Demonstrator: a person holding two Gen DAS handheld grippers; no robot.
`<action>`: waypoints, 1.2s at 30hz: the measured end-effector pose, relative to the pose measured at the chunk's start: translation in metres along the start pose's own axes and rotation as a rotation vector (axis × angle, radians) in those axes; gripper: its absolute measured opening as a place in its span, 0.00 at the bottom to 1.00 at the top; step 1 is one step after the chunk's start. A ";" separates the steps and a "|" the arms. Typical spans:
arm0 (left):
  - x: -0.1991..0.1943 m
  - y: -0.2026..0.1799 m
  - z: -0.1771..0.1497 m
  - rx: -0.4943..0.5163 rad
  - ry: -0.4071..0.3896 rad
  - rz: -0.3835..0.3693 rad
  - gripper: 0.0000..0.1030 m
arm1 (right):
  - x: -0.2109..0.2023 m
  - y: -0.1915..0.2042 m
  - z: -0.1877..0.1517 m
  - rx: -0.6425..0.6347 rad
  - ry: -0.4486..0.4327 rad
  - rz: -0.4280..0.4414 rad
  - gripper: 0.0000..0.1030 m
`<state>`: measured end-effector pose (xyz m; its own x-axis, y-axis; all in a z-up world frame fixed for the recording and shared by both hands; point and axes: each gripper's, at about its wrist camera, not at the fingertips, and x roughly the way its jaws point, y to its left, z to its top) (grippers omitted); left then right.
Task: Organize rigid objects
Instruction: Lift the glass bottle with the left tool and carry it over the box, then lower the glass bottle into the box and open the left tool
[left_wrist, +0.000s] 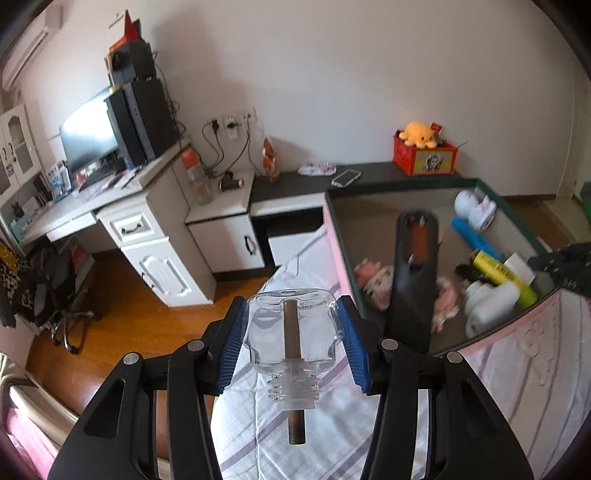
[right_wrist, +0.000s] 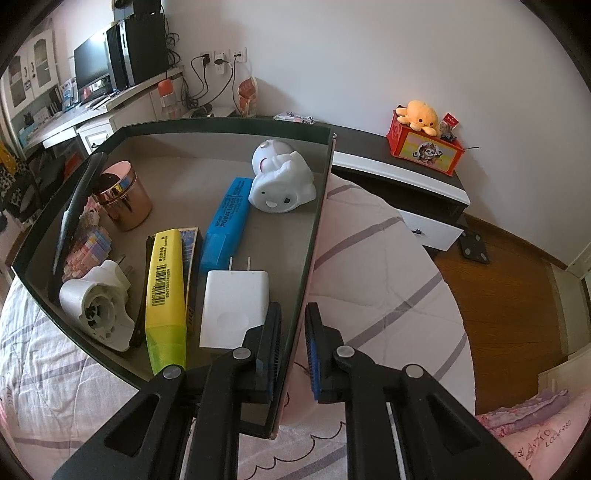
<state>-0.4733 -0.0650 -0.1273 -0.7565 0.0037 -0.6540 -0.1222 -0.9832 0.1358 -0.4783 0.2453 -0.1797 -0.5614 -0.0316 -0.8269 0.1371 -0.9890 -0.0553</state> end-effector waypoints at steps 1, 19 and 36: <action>-0.003 -0.003 0.004 0.002 -0.007 -0.009 0.49 | 0.000 0.000 0.000 -0.001 0.001 -0.001 0.12; 0.047 -0.145 0.070 0.169 0.057 -0.210 0.49 | 0.000 0.000 0.001 0.010 0.023 -0.004 0.13; 0.090 -0.166 0.065 0.127 0.107 -0.164 0.49 | 0.001 -0.001 0.001 0.011 0.030 0.016 0.15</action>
<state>-0.5627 0.1107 -0.1600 -0.6481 0.1349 -0.7495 -0.3228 -0.9401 0.1099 -0.4800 0.2465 -0.1804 -0.5349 -0.0430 -0.8438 0.1367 -0.9900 -0.0361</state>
